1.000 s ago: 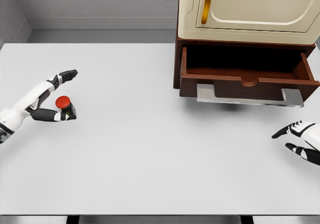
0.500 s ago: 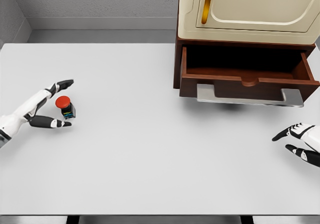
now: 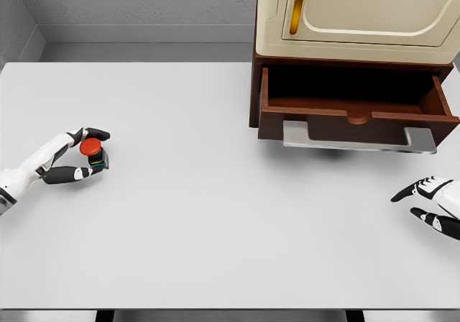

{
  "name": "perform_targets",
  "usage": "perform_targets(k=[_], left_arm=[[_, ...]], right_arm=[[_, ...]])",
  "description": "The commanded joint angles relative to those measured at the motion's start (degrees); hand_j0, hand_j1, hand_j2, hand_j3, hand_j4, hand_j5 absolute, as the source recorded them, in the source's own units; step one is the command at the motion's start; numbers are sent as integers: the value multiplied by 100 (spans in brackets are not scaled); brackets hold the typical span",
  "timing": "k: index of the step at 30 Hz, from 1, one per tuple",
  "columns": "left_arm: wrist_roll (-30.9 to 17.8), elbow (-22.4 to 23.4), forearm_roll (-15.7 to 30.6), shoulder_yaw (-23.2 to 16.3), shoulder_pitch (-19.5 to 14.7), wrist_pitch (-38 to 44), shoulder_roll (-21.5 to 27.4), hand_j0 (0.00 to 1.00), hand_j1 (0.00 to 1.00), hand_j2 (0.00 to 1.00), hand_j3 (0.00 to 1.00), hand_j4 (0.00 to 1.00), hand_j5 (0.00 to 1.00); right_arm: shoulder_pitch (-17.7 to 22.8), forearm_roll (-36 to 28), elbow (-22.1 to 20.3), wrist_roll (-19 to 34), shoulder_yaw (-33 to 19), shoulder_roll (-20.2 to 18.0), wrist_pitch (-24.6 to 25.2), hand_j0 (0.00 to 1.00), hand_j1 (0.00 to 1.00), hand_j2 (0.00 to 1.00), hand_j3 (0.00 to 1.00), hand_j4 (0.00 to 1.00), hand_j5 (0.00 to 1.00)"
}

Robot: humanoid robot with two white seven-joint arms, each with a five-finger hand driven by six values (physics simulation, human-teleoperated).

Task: Put the switch into the drawer with left arm, and close the drawer with right arm

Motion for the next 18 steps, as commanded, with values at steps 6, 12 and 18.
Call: perform_targets(k=[6, 12, 18], left_arm=[[1, 68, 33, -33, 0, 11, -9, 71, 71, 71, 71, 71, 71], [10, 51, 41, -15, 0, 11, -1, 55, 55, 55, 55, 55, 55], [1, -11, 50, 11, 0, 11, -18, 57, 57, 57, 57, 57, 57]], right_arm=[[0, -31, 6, -4, -10, -21, 5, 58, 58, 58, 58, 58, 58], [0, -40, 6, -4, -1, -30, 5, 58, 58, 58, 58, 58, 58], [0, -31, 6, -4, -10, -30, 5, 58, 58, 58, 58, 58, 58]])
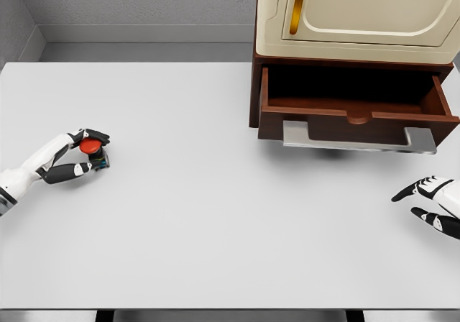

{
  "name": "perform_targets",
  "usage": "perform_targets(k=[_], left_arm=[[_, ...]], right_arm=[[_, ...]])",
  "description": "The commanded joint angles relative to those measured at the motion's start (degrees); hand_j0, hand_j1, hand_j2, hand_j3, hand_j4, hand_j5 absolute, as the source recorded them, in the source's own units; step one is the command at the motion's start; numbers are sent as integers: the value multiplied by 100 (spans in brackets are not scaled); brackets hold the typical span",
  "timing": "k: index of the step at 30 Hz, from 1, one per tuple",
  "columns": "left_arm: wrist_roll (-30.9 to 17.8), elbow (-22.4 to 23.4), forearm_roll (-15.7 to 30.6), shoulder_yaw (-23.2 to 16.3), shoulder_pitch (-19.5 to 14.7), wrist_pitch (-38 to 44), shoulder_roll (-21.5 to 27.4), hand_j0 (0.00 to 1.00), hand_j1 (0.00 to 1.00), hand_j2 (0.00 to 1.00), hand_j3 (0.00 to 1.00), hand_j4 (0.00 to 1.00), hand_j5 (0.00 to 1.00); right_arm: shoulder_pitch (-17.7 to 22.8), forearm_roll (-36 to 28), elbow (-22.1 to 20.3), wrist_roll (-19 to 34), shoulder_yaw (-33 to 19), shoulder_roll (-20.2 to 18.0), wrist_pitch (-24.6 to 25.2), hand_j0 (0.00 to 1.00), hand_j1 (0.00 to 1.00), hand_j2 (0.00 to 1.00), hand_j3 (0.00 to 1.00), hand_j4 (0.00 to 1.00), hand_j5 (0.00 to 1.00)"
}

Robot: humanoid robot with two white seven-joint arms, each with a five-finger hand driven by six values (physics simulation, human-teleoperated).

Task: Put the switch into the drawer with left arm, and close the drawer with right arm

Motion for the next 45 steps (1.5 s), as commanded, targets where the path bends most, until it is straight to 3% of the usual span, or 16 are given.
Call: perform_targets(k=[1, 2, 4, 20, 33, 37, 39, 45], left_arm=[[-6, -22, 41, 8, 0, 7, 0, 60, 60, 60, 60, 60, 60], [-6, -40, 41, 8, 9, 7, 0, 71, 71, 71, 71, 71, 71], [-6, -49, 41, 8, 9, 7, 0, 84, 84, 84, 84, 84, 84], [2, -58, 120, 8, -35, 7, 0, 90, 90, 90, 90, 90, 90], [-6, 92, 542, -54, -141, 545, -62, 88, 88, 88, 88, 88, 88], [-6, 83, 533, -98, -97, 554, -62, 79, 79, 79, 79, 79, 79], [-6, 83, 524, -98, -70, 554, -62, 79, 79, 79, 79, 79, 79], [-6, 83, 515, -98, -62, 554, -53, 58, 58, 58, 58, 58, 58]], right_arm=[[0, -38, 0, -1, -3, -8, 5, 58, 58, 58, 58, 58, 58], [0, -38, 0, -1, 6, -8, 5, 58, 58, 58, 58, 58, 58], [0, -38, 0, -1, 6, 1, 5, 58, 58, 58, 58, 58, 58], [0, -38, 0, -10, 6, -8, 5, 58, 58, 58, 58, 58, 58], [0, -38, 0, -10, 6, -8, 5, 57, 57, 57, 57, 57, 57], [0, -38, -9, -10, 14, -8, 5, 58, 58, 58, 58, 58, 58], [0, -38, 0, -10, 6, 1, 5, 58, 58, 58, 58, 58, 58], [0, -38, 0, -10, 6, 1, 5, 58, 58, 58, 58, 58, 58]])
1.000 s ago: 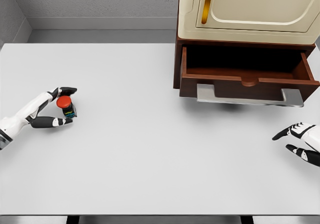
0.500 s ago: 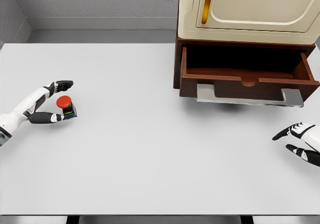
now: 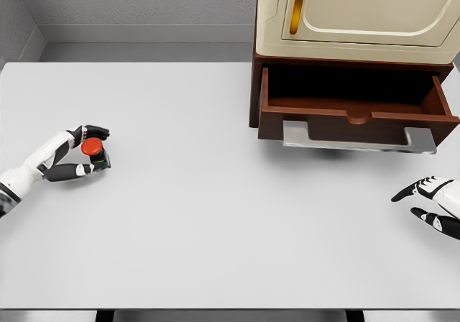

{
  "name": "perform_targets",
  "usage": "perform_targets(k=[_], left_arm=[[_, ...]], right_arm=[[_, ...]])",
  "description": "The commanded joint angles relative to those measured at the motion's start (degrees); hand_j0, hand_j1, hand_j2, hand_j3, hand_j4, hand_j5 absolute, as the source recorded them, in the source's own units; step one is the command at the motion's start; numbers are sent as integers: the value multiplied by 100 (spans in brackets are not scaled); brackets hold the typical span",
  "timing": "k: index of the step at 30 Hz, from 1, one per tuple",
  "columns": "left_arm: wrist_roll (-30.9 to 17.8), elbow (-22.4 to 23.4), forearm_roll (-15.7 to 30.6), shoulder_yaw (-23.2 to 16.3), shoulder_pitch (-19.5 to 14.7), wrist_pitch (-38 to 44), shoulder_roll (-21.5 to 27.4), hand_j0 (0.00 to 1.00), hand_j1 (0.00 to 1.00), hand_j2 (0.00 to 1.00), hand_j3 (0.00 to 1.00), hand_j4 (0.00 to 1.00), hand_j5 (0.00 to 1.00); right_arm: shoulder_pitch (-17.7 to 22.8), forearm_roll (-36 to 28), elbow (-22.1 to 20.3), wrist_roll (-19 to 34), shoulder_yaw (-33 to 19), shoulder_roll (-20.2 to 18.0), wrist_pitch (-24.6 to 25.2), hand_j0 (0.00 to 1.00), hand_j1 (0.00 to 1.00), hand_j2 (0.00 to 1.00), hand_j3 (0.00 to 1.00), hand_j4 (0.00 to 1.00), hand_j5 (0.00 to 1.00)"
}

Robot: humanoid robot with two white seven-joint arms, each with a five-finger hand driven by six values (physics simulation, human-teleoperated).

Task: Put the switch into the drawer with left arm, and close the drawer with right arm

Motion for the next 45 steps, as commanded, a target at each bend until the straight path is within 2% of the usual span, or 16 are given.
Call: perform_targets(k=[1, 5, 9, 16, 21, 31, 41, 45], left_arm=[[1, -6, 41, 2, 0, 10, 7, 58, 58, 58, 58, 58, 58], [1, -14, 32, 2, 53, 10, 7, 58, 58, 58, 58, 58, 58], [1, -58, 50, 2, 79, 10, 7, 55, 55, 55, 55, 55, 55], [-7, -304, 67, 28, 70, 1, -2, 49, 49, 49, 49, 49, 49], [-7, -507, 67, 37, 70, 1, 7, 48, 48, 48, 48, 48, 48], [-7, -744, 67, 37, 44, 1, 7, 45, 45, 45, 45, 45, 45], [-7, -858, 58, 37, 53, 10, 7, 46, 46, 46, 46, 46, 46], [-7, -1095, 32, 28, 44, 19, -72, 45, 45, 45, 45, 45, 45]], right_arm=[[0, -40, -2, -2, -1, -7, 5, 58, 58, 58, 58, 58, 58], [0, -40, -2, -2, -1, -7, 5, 58, 58, 58, 58, 58, 58], [0, -40, -11, -2, -1, -15, 5, 63, 63, 63, 63, 63, 63], [9, -49, -11, -2, -1, -33, 5, 84, 84, 84, 84, 84, 84], [35, -49, -11, -2, -1, -33, 5, 86, 86, 86, 86, 86, 86], [35, -49, -11, -2, -1, -33, 5, 99, 99, 99, 99, 99, 99], [35, -49, -11, -2, -10, -33, 5, 100, 100, 100, 100, 100, 100], [35, -49, -11, -2, -10, -24, 5, 100, 100, 100, 100, 100, 100]])
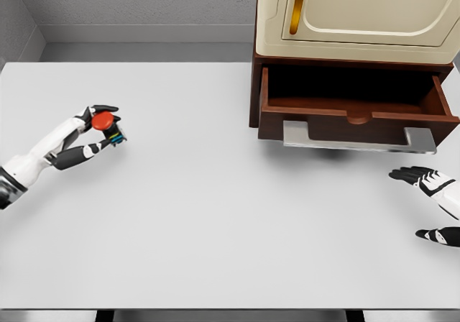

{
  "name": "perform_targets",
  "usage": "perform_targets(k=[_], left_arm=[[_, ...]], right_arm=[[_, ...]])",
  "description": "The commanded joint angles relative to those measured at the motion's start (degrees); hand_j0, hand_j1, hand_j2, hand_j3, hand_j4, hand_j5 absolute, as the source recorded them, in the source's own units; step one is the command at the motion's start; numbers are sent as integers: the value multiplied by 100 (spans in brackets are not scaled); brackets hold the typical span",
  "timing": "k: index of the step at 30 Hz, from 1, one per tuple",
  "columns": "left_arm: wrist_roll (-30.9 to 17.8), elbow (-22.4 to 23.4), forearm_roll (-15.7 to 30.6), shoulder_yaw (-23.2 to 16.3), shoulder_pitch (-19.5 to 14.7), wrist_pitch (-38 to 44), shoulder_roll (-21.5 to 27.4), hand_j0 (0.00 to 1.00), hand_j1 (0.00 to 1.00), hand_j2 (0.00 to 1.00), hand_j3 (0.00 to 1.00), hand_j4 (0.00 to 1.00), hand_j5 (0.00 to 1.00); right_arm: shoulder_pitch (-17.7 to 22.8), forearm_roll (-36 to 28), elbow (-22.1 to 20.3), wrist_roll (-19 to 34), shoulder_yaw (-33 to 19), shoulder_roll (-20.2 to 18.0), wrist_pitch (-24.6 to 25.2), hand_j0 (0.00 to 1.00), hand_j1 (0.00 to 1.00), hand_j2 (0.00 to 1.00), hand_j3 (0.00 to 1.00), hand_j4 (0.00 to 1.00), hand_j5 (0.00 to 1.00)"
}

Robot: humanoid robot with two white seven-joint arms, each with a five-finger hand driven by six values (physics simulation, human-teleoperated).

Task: Put the switch into the drawer with left arm, and close the drawer with right arm

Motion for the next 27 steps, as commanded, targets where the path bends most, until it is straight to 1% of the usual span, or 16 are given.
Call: perform_targets(k=[1, 7, 17, 21, 27], left_arm=[[12, -137, 62, -3, 0, 36, -47, 46, 46, 46, 46, 46, 46], [12, -365, 54, -3, -35, 44, -196, 46, 46, 46, 46, 46, 46], [10, -383, 45, -39, -220, 44, -469, 46, 46, 46, 46, 46, 46], [10, -506, 27, -47, -264, 53, -645, 46, 46, 46, 46, 46, 46], [10, -541, 27, -170, -439, 53, -847, 46, 46, 46, 46, 46, 46]], right_arm=[[0, -40, -3, -3, -2, -2, 5, 100, 100, 100, 100, 100, 100], [0, -40, -3, -3, -10, -2, 5, 100, 100, 100, 100, 100, 100], [0, -40, -3, -3, -2, -2, 5, 100, 100, 100, 100, 100, 100], [0, -40, -3, -3, -2, -2, 5, 100, 100, 100, 100, 100, 100], [0, -40, -3, -3, -2, -2, 5, 100, 100, 100, 100, 100, 100]])
